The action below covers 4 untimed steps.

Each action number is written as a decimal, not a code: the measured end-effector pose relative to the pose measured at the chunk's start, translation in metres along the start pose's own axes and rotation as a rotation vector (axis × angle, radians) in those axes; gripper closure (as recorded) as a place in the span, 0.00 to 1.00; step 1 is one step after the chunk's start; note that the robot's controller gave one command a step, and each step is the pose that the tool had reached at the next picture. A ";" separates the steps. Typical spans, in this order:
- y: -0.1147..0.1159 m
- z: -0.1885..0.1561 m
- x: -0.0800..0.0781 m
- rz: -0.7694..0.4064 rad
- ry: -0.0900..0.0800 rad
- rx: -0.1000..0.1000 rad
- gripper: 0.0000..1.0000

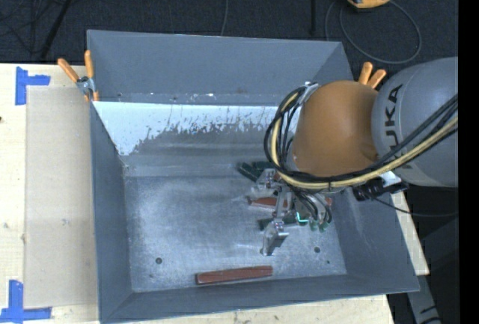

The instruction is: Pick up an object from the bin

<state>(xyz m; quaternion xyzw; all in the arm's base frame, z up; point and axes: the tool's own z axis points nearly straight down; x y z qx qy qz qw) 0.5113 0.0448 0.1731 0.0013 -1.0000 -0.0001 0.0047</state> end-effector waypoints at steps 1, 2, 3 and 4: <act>0.000 -0.004 -0.002 0.001 -0.007 0.000 0.00; -0.081 0.098 -0.035 -0.074 -0.013 -0.002 1.00; -0.081 0.098 -0.035 -0.073 -0.013 -0.002 1.00; -0.088 -0.096 -0.030 -0.161 -0.007 0.000 1.00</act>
Offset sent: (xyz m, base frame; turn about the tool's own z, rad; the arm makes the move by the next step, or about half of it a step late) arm 0.0313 -0.0824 -0.1031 -0.0750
